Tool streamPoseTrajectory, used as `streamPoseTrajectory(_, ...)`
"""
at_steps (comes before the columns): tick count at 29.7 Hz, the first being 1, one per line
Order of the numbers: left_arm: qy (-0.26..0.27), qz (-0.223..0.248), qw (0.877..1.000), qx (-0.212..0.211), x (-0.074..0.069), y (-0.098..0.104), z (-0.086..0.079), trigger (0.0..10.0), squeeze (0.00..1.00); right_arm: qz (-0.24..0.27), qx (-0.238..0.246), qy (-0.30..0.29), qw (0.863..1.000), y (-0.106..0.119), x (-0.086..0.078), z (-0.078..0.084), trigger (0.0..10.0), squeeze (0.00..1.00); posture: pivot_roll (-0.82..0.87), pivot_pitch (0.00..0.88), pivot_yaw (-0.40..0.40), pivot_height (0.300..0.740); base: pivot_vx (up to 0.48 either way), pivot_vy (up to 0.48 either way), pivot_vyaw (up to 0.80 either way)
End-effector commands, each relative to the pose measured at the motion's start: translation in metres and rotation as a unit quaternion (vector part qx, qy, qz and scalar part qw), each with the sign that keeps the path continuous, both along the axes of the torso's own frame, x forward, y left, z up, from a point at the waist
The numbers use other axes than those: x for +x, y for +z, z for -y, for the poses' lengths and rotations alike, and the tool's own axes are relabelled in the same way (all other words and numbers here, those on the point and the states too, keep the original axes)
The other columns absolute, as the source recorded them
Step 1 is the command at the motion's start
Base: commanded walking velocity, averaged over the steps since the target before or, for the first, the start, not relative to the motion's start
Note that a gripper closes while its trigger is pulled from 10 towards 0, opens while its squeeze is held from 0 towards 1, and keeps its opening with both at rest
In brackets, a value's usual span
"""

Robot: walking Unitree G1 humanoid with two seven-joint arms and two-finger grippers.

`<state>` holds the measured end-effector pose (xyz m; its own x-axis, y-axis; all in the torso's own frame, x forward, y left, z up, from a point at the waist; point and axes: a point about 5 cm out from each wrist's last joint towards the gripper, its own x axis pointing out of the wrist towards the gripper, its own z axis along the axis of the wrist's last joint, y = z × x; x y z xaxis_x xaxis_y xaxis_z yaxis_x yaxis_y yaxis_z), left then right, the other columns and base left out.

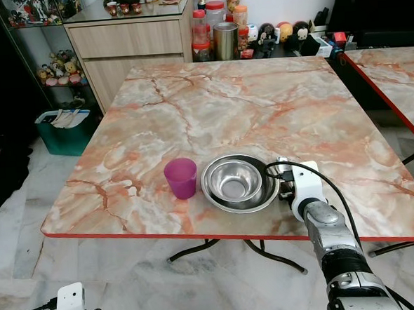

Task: Setting the table

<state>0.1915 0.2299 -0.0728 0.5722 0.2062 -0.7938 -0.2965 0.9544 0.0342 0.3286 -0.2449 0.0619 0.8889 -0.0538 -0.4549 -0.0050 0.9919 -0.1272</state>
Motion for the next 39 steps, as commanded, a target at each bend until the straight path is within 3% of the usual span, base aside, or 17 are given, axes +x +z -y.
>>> streamPoseTrajectory(1,0.001,0.002,1.0,-0.005,0.004,0.001,0.002,10.0,0.0,0.026,-0.004,0.008,1.0,0.01,0.006,-0.004,10.0,0.0,0.03,0.0,0.037,0.74,0.0,0.0,0.0)
streamPoseTrajectory(21,0.002,-0.006,1.0,-0.012,-0.001,-0.001,0.001,10.0,0.0,0.069,-0.019,-0.025,0.997,0.031,0.009,0.001,10.0,0.0,0.03,0.0,0.038,0.74,0.0,0.0,0.0)
streamPoseTrajectory(29,0.002,-0.001,1.0,-0.017,-0.001,-0.001,0.002,10.0,0.0,0.193,-0.01,-0.033,0.981,0.068,0.016,-0.002,10.0,0.0,0.03,0.0,0.038,0.74,0.0,0.0,0.0)
streamPoseTrajectory(32,-0.001,0.006,1.0,-0.004,0.0,0.0,0.001,10.0,0.0,0.188,-0.03,-0.042,0.981,0.069,0.016,-0.001,10.0,0.0,0.02,0.0,0.04,0.74,0.0,0.0,0.0)
streamPoseTrajectory(35,-0.002,0.007,1.0,0.001,0.0,0.0,0.001,10.0,0.0,0.192,-0.021,-0.038,0.98,0.068,0.016,-0.007,10.0,0.0,0.02,0.0,0.039,0.74,0.0,0.0,0.0)
streamPoseTrajectory(39,-0.016,0.004,1.0,0.016,0.0,0.0,0.001,10.0,0.0,0.212,0.004,-0.011,0.977,0.069,0.018,-0.028,10.0,0.0,0.02,0.0,0.035,0.74,0.0,-0.09,0.0)
